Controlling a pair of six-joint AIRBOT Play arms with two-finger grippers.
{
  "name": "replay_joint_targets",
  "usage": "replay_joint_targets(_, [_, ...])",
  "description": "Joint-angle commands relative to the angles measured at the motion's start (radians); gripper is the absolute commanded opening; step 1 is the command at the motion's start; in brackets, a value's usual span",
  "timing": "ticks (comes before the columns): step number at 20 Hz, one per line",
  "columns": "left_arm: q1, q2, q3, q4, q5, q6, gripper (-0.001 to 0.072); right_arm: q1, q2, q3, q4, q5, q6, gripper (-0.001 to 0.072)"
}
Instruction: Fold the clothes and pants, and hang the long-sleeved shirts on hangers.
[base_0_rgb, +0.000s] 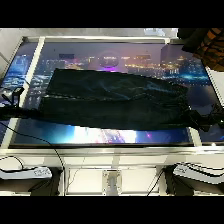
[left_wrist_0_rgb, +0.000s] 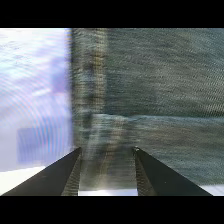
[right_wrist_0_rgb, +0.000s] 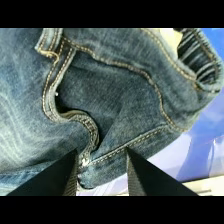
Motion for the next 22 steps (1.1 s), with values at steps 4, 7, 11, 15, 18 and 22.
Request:
replay_joint_targets(4, [0.000, -0.016, 0.000, -0.050, -0.213, 0.061, 0.0122, 0.000, 0.001, 0.002, -0.008, 0.007, 0.005, 0.0334])
replay_joint_targets(7, [0.000, -0.007, 0.000, 0.033, -0.230, 0.019, 0.0021, 0.000, 0.001, 0.002, -0.032, 0.003, 0.005, 0.0334])
replay_joint_targets(11, [0.003, 0.012, 0.006, 0.154, -0.204, -0.052, 0.0021, 0.000, 0.001, 0.002, -0.045, -0.007, 0.005, 0.0334])
replay_joint_targets(15, [0.069, 0.150, 0.042, 0.111, -0.127, -0.012, 0.0019, -0.001, 0.001, 0.063, -0.153, 0.011, 0.002, 0.0335])
replay_joint_targets(18, [0.171, 0.254, 0.042, -0.052, -0.107, 0.108, 0.0019, -0.001, 0.001, 0.111, -0.209, 0.002, -0.008, 0.0342])
replay_joint_targets(22, [0.320, 0.274, 0.042, -0.239, -0.214, 0.181, 0.0019, -0.001, 0.000, 0.110, -0.220, -0.037, -0.073, 0.0344])
